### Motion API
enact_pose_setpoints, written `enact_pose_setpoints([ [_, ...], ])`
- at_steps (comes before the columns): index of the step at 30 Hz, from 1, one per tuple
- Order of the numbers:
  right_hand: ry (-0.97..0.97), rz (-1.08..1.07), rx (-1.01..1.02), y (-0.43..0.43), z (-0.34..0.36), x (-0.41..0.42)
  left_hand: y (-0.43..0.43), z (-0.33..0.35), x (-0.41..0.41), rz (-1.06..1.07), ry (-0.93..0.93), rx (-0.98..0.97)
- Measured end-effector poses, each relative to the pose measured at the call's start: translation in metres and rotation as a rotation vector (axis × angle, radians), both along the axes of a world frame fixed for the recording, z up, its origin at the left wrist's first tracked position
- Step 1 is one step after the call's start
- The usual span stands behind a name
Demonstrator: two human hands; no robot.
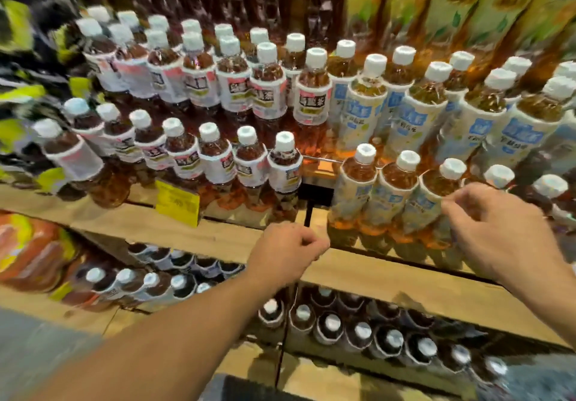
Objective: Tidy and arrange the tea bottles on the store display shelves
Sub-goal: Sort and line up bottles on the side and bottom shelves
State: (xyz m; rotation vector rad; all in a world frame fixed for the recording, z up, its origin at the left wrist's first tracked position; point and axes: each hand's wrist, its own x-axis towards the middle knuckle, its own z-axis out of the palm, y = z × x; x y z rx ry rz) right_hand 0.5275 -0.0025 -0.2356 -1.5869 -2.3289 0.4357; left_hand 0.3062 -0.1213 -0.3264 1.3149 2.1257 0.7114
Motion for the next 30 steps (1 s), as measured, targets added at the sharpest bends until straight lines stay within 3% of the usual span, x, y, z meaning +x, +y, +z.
enact_pose_setpoints([
  [5,-0.028,0.183,-0.091,-0.046,-0.026,-0.098,-0.065,0.001,-0.078,0.103,0.047,-0.041],
  [16,-0.047,0.115,-0.312,-0.087,-0.056,-0.211,-0.158,-0.010,-0.228,0.302,0.042,-0.051],
  [22,-0.088,0.053,-0.382,-0.111,-0.096,-0.234,-0.181,-0.050,-0.247,0.324,0.033,-0.071],
  [30,-0.220,0.141,-0.558,-0.163,-0.199,-0.203,-0.214,-0.134,-0.217,0.252,0.036,-0.277],
])
